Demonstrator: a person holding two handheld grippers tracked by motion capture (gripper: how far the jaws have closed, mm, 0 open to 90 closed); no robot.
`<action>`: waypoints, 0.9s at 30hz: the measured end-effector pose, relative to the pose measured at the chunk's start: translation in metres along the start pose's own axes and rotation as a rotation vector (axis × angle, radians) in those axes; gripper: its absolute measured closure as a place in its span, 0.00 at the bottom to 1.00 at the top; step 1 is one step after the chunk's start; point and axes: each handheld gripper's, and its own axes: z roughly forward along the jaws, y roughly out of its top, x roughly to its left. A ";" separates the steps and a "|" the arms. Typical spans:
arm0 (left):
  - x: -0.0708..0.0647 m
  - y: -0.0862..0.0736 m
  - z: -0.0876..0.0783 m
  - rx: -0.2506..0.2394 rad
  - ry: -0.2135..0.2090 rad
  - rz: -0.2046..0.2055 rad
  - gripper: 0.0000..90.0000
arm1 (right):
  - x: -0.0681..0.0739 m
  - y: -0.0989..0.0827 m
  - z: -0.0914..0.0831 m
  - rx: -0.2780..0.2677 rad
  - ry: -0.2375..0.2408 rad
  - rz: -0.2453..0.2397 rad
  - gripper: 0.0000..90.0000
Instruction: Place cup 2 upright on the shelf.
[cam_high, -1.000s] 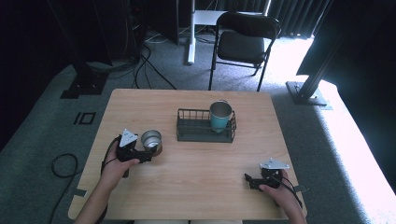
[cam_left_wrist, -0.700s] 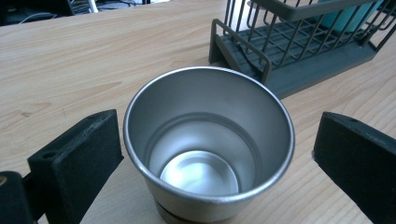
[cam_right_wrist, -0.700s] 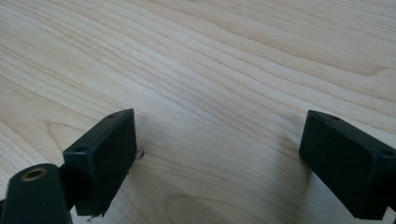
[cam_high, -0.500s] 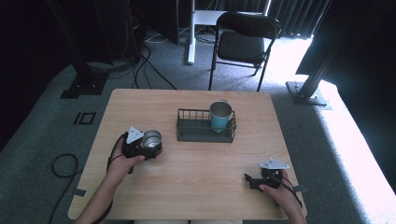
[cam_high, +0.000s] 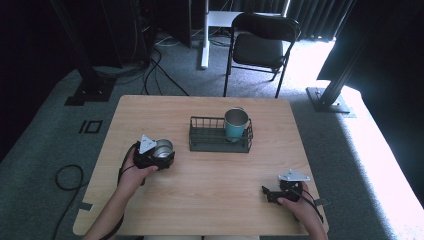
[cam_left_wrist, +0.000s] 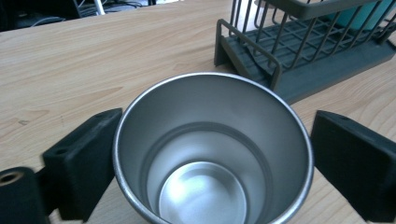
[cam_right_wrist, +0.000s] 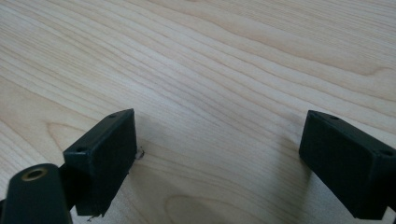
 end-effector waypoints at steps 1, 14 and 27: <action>0.000 0.000 -0.001 -0.007 0.010 -0.009 0.09 | 0.000 0.000 0.000 0.000 0.000 0.000 0.12; 0.001 0.003 -0.004 -0.032 -0.019 -0.047 0.15 | 0.000 0.000 0.000 0.000 0.000 0.000 0.12; 0.004 0.028 -0.021 -0.055 0.002 -0.016 0.15 | 0.000 0.000 0.000 0.000 0.000 0.000 0.12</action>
